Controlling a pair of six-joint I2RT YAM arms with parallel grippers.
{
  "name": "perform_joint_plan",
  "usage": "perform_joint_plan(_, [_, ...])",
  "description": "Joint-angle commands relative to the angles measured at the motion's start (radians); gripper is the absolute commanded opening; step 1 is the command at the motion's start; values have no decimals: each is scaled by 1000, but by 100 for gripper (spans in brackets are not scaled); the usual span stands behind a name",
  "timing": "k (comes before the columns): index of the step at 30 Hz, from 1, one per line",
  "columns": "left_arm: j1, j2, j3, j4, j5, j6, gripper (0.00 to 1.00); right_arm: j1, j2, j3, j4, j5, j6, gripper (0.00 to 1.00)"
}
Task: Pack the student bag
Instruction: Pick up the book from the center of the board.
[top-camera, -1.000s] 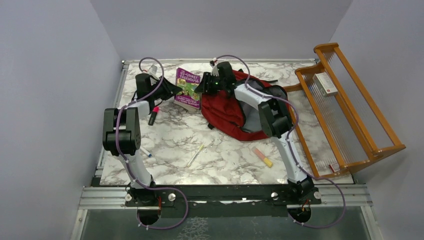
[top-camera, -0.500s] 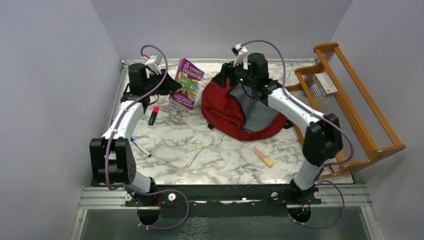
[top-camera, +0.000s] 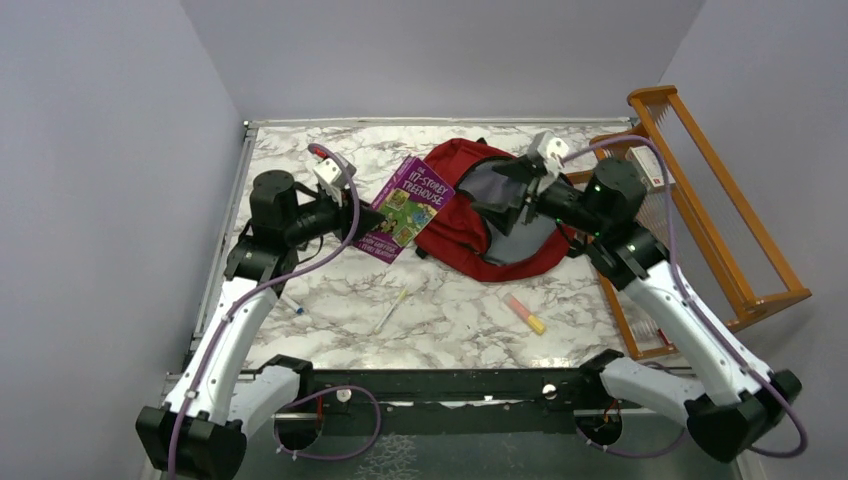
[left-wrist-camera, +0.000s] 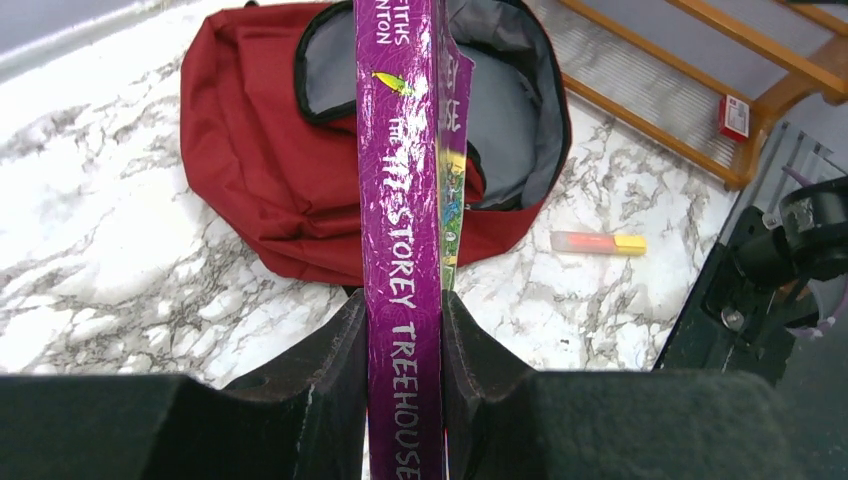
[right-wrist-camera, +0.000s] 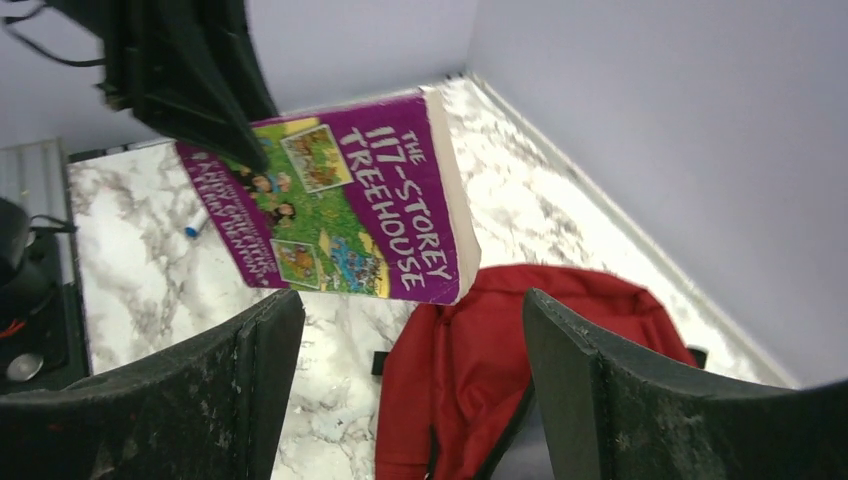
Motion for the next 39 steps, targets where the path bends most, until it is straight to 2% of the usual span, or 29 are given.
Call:
perform_joint_plan(1, [-30,-82,4,50,7,28,0,2,-149,-41,-96,-164,-87,84])
perform_joint_plan(6, [-35,-80,-15,100,-29,-78,0,2,-194,-49,-123,-238,-79,85])
perform_joint_plan(7, [-35,-91,-34,153,58,-60,0,2,-191,-46,-131,-243,-79,85])
perform_joint_plan(8, [-37,-104,-47,168,131,-1,0,2,-188,-45,-137,-247,-80,85])
perform_joint_plan(11, [-52,-162,-62,176,150,148,0,2,-176,-38,-136,-274,-78,85])
perform_joint_plan(16, [-56,-197,-46,28,352,547,0,2,-148,-16,-97,-367,-79,85])
perform_joint_plan(19, [-56,-196,-39,8,432,662,0,2,-128,-12,-70,-412,-92,85])
perform_joint_plan(25, [-56,-142,4,-65,482,770,0,3,-82,-21,-11,-483,-117,85])
perform_joint_plan(30, [-57,-102,24,-70,511,789,0,3,-33,-40,34,-515,-131,84])
perform_joint_plan(39, [-58,-61,61,-76,512,805,0,15,61,-41,-29,-474,-209,80])
